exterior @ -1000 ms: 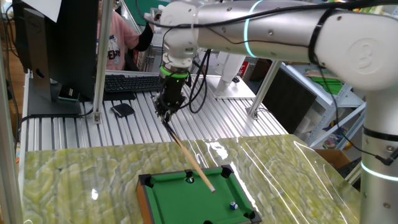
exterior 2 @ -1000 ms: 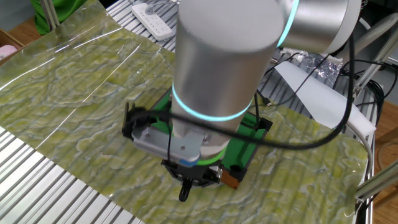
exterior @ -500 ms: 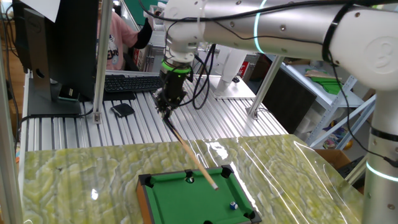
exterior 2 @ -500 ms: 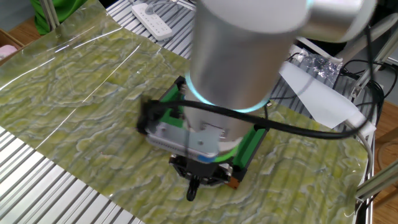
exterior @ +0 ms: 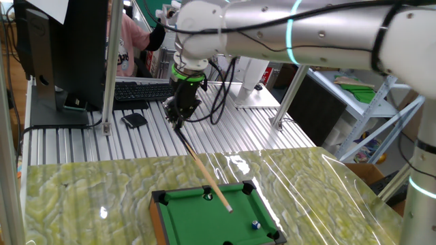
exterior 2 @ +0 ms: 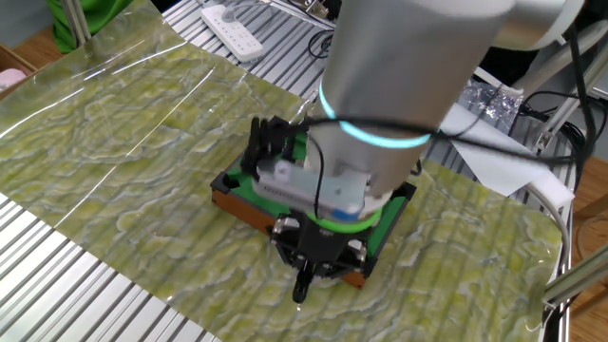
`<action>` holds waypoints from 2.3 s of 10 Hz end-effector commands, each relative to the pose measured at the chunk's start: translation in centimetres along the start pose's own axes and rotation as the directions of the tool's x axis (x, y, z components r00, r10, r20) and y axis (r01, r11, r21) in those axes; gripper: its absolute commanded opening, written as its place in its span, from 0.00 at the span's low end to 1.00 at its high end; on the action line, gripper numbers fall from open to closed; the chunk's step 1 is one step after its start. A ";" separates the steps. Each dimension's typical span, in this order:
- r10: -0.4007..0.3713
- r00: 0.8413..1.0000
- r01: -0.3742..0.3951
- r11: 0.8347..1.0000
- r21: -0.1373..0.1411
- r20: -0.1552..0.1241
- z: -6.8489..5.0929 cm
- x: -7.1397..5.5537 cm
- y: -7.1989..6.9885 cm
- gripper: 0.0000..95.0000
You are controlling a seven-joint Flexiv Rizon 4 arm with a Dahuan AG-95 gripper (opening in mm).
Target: Hit the pool ball
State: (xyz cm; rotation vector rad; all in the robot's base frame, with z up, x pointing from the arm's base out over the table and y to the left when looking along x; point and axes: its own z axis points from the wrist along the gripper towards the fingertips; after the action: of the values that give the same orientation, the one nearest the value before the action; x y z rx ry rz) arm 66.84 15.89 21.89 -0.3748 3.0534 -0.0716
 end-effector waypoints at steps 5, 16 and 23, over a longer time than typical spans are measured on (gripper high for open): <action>0.000 0.999 0.000 1.000 0.010 0.032 -1.5 0.3 -0.6 0.00; -0.001 1.000 0.002 1.000 0.024 -0.008 -1.8 0.5 -1.5 0.00; -0.001 1.000 0.002 1.000 0.024 -0.014 -1.7 0.5 -1.5 0.00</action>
State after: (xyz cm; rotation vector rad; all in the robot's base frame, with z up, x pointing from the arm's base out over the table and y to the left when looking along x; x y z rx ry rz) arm 66.68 14.34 23.55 -0.3769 3.0658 -0.1122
